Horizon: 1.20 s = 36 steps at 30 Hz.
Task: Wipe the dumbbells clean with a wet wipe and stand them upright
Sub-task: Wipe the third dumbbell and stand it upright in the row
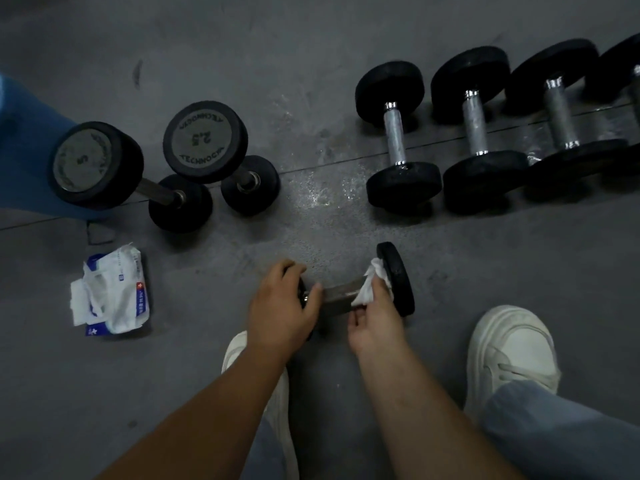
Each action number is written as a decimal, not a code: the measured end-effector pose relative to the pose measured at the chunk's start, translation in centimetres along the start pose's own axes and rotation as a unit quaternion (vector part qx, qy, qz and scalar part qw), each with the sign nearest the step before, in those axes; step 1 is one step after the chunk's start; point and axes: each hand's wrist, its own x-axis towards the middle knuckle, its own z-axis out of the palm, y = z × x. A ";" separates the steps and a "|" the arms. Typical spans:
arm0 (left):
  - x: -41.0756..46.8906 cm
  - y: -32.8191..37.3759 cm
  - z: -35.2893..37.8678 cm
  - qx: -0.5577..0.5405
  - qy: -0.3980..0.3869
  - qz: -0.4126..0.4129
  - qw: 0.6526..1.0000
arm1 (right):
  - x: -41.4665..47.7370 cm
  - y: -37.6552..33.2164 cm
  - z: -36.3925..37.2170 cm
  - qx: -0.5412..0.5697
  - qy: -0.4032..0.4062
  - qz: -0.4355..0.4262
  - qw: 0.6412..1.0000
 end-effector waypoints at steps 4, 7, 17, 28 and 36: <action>0.8 1.6 0.7 -0.125 0.046 -0.155 0.979 | 0.4 -0.8 1.4 -0.007 -0.063 0.025 0.998; 0.7 1.4 0.8 -0.083 0.065 -0.113 0.988 | -0.7 -0.2 0.4 0.013 -0.043 0.010 0.999; -1.2 0.0 0.8 0.078 0.044 0.023 0.996 | -0.7 0.1 -0.7 -0.004 -0.042 0.009 0.999; -0.7 0.4 1.2 0.049 0.039 0.032 0.997 | -0.3 0.0 0.1 0.086 0.028 0.036 0.995; -1.1 0.3 1.3 0.041 0.071 0.056 0.995 | -0.3 0.8 -1.1 0.032 0.028 -0.016 0.999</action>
